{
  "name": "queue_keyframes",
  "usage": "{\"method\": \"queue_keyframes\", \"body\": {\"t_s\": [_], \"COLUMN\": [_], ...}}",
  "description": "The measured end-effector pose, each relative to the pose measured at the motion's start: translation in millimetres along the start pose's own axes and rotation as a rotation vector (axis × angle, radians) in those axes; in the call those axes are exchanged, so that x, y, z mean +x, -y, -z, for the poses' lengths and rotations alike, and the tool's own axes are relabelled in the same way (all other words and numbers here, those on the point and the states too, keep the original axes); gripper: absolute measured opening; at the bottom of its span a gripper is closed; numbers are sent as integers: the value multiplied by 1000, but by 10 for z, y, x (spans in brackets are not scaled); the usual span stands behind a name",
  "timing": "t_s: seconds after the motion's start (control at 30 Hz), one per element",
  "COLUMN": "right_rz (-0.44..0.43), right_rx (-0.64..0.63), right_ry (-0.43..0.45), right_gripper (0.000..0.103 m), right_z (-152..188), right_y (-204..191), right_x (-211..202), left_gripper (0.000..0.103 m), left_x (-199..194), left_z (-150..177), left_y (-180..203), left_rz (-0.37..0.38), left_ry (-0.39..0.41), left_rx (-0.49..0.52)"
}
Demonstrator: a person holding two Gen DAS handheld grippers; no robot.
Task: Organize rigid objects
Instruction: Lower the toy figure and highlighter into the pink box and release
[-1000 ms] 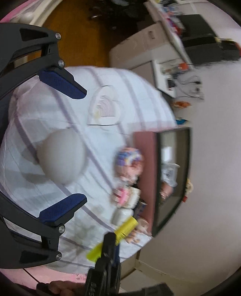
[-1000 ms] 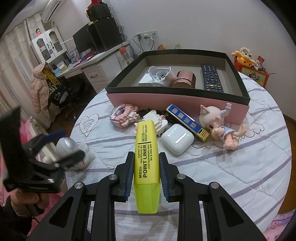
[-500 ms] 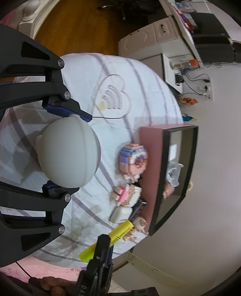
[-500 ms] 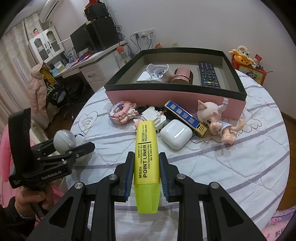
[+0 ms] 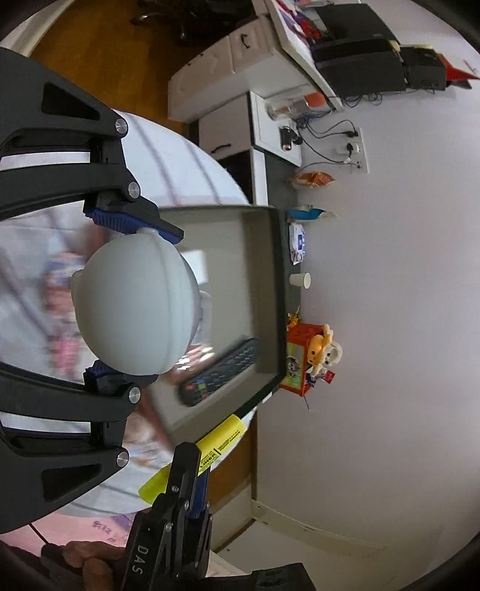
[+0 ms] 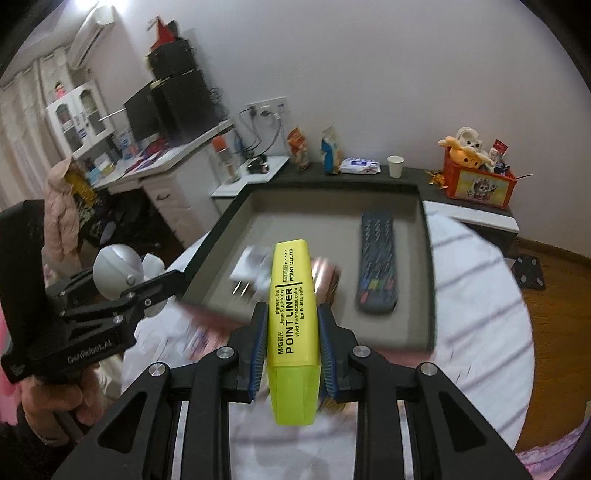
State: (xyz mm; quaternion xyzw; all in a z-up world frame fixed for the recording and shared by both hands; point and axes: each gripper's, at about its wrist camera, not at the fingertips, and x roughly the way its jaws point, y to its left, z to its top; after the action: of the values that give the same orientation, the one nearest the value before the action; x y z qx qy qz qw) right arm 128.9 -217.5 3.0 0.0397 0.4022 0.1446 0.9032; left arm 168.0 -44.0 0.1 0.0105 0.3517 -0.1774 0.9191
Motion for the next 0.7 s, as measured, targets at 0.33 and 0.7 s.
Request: {"method": "queue_keyframes", "body": {"t_s": [0.33,0.7], "right_rz": [55,87], "right_rx": [72,102], "right_ry": [-115,-204], "right_gripper": [27,27], "right_z": [-422,-440], "right_y": [409,532], "right_x": [886,1344], "left_gripper": [55,65], "left_x": [899,1309], "left_z": [-450,-413], "left_y": [-31,-4], "left_rz": [-10,-36], "left_ry": [-106,-205], "left_rx": [-2,7]}}
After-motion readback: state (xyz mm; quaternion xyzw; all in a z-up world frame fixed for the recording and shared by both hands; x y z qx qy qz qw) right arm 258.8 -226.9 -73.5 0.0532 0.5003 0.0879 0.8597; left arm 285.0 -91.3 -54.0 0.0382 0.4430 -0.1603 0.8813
